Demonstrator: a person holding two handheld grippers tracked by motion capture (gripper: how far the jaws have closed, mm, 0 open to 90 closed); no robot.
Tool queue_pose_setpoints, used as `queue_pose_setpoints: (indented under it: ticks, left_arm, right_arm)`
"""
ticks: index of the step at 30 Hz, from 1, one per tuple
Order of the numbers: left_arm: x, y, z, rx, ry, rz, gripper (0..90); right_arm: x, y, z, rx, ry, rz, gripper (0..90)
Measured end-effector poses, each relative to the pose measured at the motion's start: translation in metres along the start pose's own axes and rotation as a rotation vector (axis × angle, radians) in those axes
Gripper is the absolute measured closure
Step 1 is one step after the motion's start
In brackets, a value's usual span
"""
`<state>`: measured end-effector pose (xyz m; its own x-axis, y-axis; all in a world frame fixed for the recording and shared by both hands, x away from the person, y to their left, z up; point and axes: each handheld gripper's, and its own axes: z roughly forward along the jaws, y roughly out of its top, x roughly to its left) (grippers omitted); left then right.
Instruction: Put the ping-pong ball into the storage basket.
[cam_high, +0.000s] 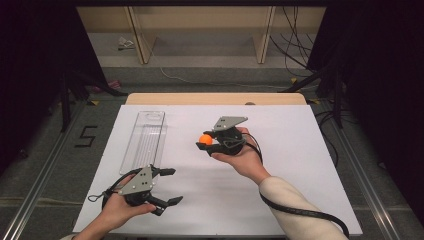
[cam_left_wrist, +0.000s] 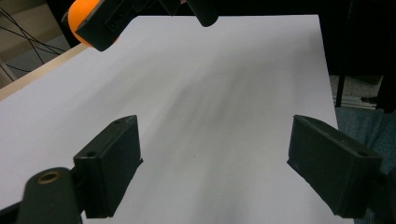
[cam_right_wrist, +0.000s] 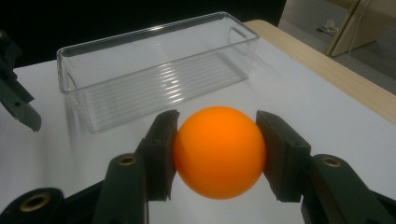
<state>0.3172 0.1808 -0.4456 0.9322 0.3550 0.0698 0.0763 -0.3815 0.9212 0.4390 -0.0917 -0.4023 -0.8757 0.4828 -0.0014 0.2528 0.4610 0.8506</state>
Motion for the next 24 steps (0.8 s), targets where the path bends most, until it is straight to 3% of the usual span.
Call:
queue_pose_setpoints:
  ticks: [24]
  left_arm:
    - [0.0, 0.0, 0.0, 0.002, -0.002, 0.004, 16.6]
  right_arm:
    - [0.007, 0.018, 0.017, -0.018, 0.029, -0.018, 51.4]
